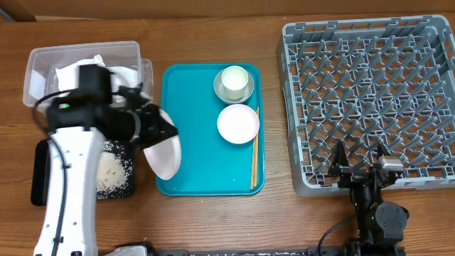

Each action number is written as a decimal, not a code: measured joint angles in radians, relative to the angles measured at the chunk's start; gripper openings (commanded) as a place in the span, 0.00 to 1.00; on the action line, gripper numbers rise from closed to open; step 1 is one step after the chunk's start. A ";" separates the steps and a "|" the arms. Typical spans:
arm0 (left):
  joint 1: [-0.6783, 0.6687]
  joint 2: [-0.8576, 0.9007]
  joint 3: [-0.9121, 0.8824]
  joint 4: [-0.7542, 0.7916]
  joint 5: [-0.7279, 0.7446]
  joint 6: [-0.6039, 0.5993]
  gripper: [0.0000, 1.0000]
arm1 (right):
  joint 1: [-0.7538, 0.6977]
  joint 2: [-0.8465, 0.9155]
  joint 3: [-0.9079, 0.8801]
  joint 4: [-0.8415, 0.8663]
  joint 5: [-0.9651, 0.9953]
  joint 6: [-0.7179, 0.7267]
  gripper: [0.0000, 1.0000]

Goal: Sort waste into correct bins and load items into the dishwasher
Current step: 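Carry the emptied plate right and set it flat on the teal tray, then release the plate and retract the left gripper over the black tray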

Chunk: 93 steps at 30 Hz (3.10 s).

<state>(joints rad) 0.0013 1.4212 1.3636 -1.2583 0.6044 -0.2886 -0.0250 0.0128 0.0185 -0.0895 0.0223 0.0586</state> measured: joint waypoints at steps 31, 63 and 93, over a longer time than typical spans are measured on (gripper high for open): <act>-0.565 0.337 -0.001 0.200 -0.696 -0.362 0.23 | 0.000 0.000 0.000 -0.001 0.000 0.000 1.00; -0.542 0.345 0.510 -0.240 -0.953 -0.361 1.00 | 0.000 0.000 0.000 -0.001 0.000 0.001 1.00; 0.058 0.284 0.518 -0.426 -1.107 -0.712 1.00 | 0.000 0.000 0.000 -0.001 0.000 0.000 1.00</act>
<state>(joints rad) 0.0597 1.7050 1.8812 -1.6848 -0.5030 -1.0004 -0.0250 0.0128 0.0185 -0.0902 0.0223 0.0582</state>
